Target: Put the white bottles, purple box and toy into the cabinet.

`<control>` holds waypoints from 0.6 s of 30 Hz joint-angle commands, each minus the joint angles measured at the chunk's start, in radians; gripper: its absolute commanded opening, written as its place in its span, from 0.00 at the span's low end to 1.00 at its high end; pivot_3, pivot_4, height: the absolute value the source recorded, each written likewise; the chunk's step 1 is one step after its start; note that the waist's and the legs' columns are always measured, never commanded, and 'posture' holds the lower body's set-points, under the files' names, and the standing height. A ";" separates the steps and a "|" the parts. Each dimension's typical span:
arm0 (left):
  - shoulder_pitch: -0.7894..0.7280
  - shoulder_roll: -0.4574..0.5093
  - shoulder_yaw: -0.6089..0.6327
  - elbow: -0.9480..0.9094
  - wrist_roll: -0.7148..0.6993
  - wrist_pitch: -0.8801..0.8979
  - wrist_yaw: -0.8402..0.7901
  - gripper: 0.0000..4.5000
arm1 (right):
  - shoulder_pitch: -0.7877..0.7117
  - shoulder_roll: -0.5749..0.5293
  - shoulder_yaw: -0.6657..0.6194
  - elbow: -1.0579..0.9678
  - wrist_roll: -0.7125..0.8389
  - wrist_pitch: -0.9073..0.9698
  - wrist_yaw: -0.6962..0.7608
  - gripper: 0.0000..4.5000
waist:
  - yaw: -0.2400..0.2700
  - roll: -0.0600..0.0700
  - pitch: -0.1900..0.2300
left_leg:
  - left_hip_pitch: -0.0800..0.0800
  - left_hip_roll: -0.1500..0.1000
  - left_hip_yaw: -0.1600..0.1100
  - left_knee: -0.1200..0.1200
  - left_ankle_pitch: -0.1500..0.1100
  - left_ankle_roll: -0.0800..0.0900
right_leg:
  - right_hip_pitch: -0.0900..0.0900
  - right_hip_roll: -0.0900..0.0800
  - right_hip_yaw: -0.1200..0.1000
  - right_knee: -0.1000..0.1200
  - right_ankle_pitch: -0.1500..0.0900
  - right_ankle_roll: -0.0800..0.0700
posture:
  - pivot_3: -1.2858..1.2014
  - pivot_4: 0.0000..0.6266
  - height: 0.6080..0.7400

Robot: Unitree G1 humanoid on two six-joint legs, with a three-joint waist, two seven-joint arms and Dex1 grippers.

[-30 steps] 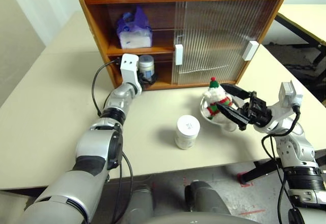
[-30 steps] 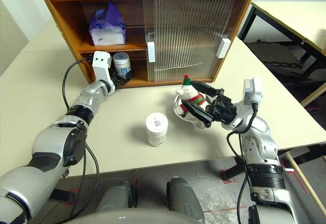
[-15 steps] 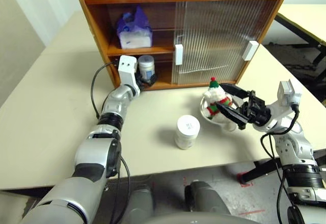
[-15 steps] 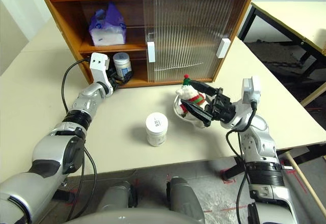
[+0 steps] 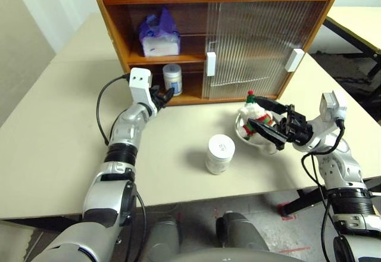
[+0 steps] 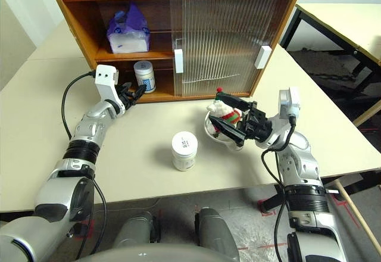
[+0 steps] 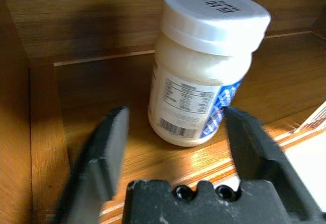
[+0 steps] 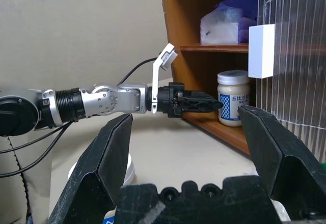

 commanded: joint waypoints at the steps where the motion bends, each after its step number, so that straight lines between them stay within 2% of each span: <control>1: 0.013 -0.003 0.005 -0.020 -0.016 0.014 0.013 0.42 | 0.004 -0.005 -0.002 0.001 -0.003 -0.011 0.004 1.00 | 0.000 0.000 0.000 | 0.000 0.000 0.000 0.000 0.000 0.000 | 0.000 0.000 0.000 0.000 0.000 0.000 | 0.55 0.00 1.00; 5: 0.022 -0.009 0.003 -0.039 -0.028 0.025 0.019 0.06 | 0.008 -0.009 -0.004 -0.005 -0.003 -0.008 0.001 1.00 | 0.000 0.000 0.000 | 0.000 0.000 0.000 0.000 0.000 0.000 | 0.000 0.000 0.000 0.000 0.000 0.000 | 0.55 0.00 1.00; 6: 0.028 -0.013 0.004 -0.049 -0.034 0.033 0.020 0.01 | 0.007 -0.009 -0.004 -0.004 -0.003 -0.007 0.001 1.00 | -0.002 0.000 0.000 | 0.000 0.000 0.000 0.000 0.000 0.000 | 0.000 0.000 0.000 0.000 0.000 0.000 | 0.55 0.00 1.00; 12: 0.047 -0.050 0.064 -0.097 -0.114 0.065 0.053 0.01 | 0.000 -0.005 0.004 0.003 -0.006 -0.005 0.000 1.00 | -0.001 -0.001 -0.001 | 0.000 0.000 0.000 0.000 0.000 0.000 | 0.000 0.000 0.000 0.000 0.000 0.000 | 0.56 0.00 1.00; 18: -0.023 -0.066 0.109 -0.002 -0.151 0.012 0.087 0.01 | -0.011 0.005 0.011 0.019 -0.012 -0.010 0.003 1.00 | 0.016 -0.003 -0.002 | 0.000 0.000 0.000 0.000 0.000 0.000 | 0.000 0.000 0.000 0.000 0.001 0.000 | 0.56 0.00 1.00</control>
